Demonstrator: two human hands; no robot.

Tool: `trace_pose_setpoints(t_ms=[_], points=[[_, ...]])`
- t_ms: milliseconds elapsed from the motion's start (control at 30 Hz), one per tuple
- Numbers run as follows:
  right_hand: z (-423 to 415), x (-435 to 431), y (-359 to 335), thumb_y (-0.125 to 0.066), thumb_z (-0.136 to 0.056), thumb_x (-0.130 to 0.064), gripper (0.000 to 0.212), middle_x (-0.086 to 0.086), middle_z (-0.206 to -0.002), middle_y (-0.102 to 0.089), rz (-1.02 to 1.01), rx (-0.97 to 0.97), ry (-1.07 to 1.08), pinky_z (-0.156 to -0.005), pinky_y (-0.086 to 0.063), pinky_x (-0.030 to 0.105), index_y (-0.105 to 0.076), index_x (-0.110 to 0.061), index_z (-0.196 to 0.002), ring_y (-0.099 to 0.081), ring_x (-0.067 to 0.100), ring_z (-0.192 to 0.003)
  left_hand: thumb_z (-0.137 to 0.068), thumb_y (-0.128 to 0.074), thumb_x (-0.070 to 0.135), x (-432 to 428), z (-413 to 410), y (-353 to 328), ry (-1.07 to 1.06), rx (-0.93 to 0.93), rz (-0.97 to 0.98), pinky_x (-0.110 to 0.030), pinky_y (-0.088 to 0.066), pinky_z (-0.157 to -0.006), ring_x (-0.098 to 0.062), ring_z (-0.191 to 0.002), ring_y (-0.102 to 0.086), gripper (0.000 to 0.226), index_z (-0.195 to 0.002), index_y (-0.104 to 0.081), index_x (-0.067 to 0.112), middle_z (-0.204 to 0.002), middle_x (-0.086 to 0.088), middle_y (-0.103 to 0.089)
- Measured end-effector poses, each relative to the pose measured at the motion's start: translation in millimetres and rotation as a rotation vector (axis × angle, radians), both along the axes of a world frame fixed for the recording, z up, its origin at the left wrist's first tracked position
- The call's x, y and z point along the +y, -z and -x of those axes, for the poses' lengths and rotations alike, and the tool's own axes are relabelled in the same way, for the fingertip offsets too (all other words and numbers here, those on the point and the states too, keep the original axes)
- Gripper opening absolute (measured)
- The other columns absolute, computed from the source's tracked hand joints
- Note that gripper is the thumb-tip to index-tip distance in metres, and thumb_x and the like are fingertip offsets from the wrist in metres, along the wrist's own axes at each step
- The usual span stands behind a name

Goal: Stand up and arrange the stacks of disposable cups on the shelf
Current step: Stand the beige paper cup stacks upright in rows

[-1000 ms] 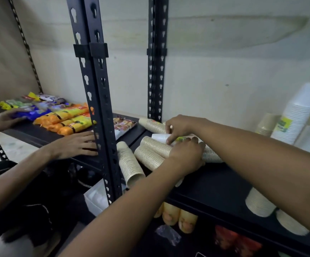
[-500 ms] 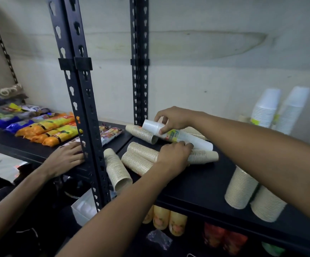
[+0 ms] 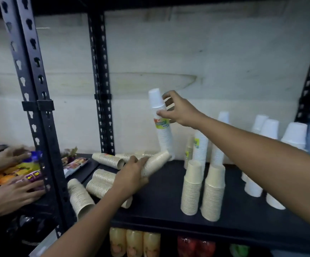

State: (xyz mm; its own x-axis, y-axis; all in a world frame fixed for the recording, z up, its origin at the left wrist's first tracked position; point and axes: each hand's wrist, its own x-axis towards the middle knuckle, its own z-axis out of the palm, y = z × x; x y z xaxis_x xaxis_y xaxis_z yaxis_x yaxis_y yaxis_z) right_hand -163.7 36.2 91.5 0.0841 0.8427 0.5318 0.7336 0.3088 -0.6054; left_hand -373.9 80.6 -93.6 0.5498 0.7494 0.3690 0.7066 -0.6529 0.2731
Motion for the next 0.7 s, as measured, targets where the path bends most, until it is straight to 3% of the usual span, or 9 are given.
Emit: trace_pose_setpoints(t_ms=[67,133,233,333,433,567,700], points=[[-16.5,-26.2,-15.9,-0.080,-0.086,-0.026,0.053,0.007,-0.118,-0.059,-0.071,0.126,0.016,-0.067,-0.063,0.033,-0.050,-0.023,-0.130,-0.069,0.022,-0.095,-0.065,-0.056,0.059,3.5,-1.9,1.6,-0.005,-0.102,0.029,-0.051,-0.053,-0.093,-0.033,-0.117,-0.055,0.086,-0.147,-0.045,0.035,-0.126,0.000,-0.050],[-34.2,-52.9,-30.2,-0.078,-0.089,-0.024,0.051,0.007,-0.119,-0.059,-0.134,0.234,0.020,-0.073,-0.065,0.041,-0.052,-0.024,-0.133,-0.068,0.024,-0.103,-0.058,-0.054,0.062,11.0,-4.6,4.4,0.031,-0.197,0.053,-0.046,-0.052,-0.094,-0.026,-0.108,-0.060,0.090,-0.142,-0.051,0.032,-0.118,0.002,-0.055],[-59.1,-92.2,-45.8,-0.076,-0.090,-0.024,0.045,0.007,-0.115,-0.059,-0.218,0.330,0.033,-0.077,-0.064,0.050,-0.056,-0.025,-0.130,-0.068,0.023,-0.107,-0.054,-0.067,0.057,17.5,-8.1,-0.1,0.066,-0.365,0.150,-0.037,-0.056,-0.084,-0.013,-0.092,-0.065,0.083,-0.133,-0.057,0.035,-0.108,0.007,-0.062],[-77.2,-122.3,-50.7,-0.078,-0.089,-0.026,0.045,0.008,-0.113,-0.061,-0.234,0.367,0.097,-0.075,-0.064,0.051,-0.058,-0.026,-0.129,-0.070,0.023,-0.106,-0.066,-0.083,0.040,18.8,-16.9,-4.5,0.074,-0.479,0.278,-0.033,-0.057,-0.077,-0.009,-0.089,-0.068,0.065,-0.125,-0.055,0.038,-0.106,0.008,-0.067],[-91.3,-141.9,-39.1,-0.078,-0.088,-0.028,0.044,0.008,-0.113,-0.062,-0.208,0.349,0.184,-0.074,-0.064,0.051,-0.059,-0.030,-0.126,-0.070,0.023,-0.105,-0.078,-0.085,0.024,17.0,-35.4,-3.1,0.097,-0.535,0.383,-0.025,-0.053,-0.069,-0.007,-0.090,-0.068,0.056,-0.122,-0.053,0.038,-0.108,0.007,-0.067],[-101.2,-148.0,-5.7,-0.077,-0.087,-0.027,0.042,-0.001,-0.108,-0.063,-0.163,0.332,0.303,-0.073,-0.065,0.046,-0.057,-0.033,-0.124,-0.070,0.019,-0.101,-0.077,-0.086,0.017,20.3,-61.0,6.5,0.120,-0.563,0.456,-0.031,-0.055,-0.079,-0.008,-0.091,-0.068,0.055,-0.120,-0.055,0.032,-0.108,0.003,-0.070],[-106.0,-141.4,38.0,-0.076,-0.087,-0.027,0.044,-0.005,-0.108,-0.062,-0.103,0.346,0.365,-0.077,-0.064,0.043,-0.056,-0.035,-0.125,-0.069,0.017,-0.100,-0.075,-0.086,0.012,21.1,-82.4,20.6,0.134,-0.550,0.503,-0.029,-0.057,-0.079,-0.011,-0.093,-0.071,0.059,-0.123,-0.055,0.027,-0.111,0.001,-0.070]])
